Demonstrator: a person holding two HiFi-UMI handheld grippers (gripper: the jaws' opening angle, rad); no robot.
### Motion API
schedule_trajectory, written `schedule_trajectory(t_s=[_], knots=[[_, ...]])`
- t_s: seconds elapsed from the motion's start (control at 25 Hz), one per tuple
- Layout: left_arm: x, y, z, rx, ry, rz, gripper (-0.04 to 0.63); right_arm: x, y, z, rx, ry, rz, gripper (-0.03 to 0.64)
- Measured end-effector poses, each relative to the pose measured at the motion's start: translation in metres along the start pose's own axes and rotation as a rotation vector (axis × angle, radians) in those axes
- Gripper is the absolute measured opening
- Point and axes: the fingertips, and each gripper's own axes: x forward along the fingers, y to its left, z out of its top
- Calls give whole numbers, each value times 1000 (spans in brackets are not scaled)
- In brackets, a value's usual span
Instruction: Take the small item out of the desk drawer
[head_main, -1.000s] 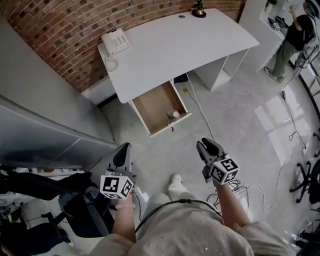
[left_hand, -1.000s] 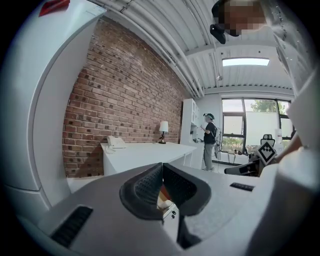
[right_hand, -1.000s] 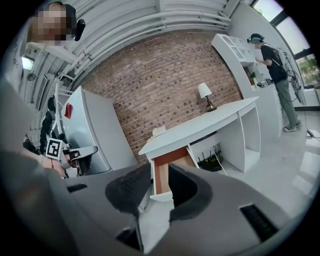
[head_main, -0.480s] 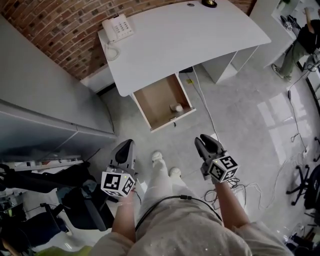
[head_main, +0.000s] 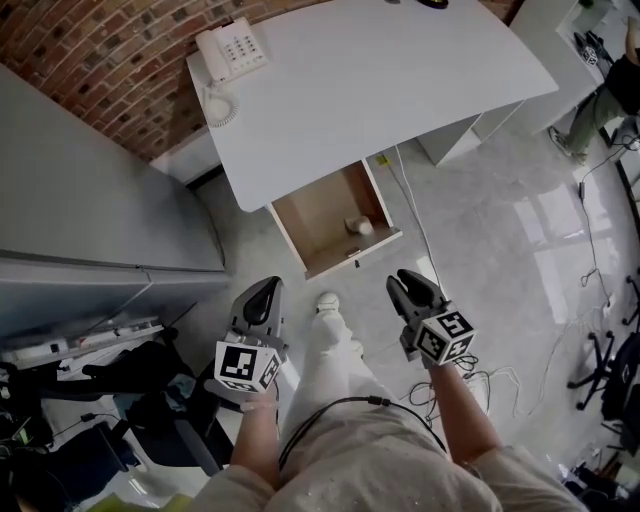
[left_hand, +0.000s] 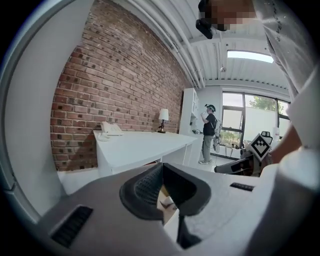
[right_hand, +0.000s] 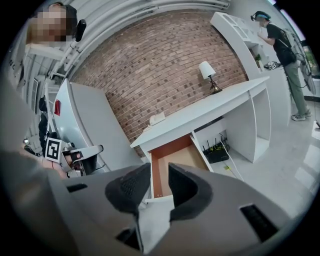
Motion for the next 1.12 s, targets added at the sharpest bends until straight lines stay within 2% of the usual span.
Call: schedule_trajectory(t_s=[0.36,0.64,0.8,0.96,1.12], knots=[[47,22,-17,-54,33,-50,6,64,-12,1,14,61,0,123],[79,37,-31,-50,69,-95,6,99,-35,-15,-26,185,-56,127],[95,45,-38,-48,83,-115,5,120,-45,-18,-32,220,-67,129],[107,48,-48,-42,88,-139,6,140,-55,-24,-99,273,-83,132],[117,52,-62,-45,104,-148,6,155,-72,-39,-180,386,-130,141]])
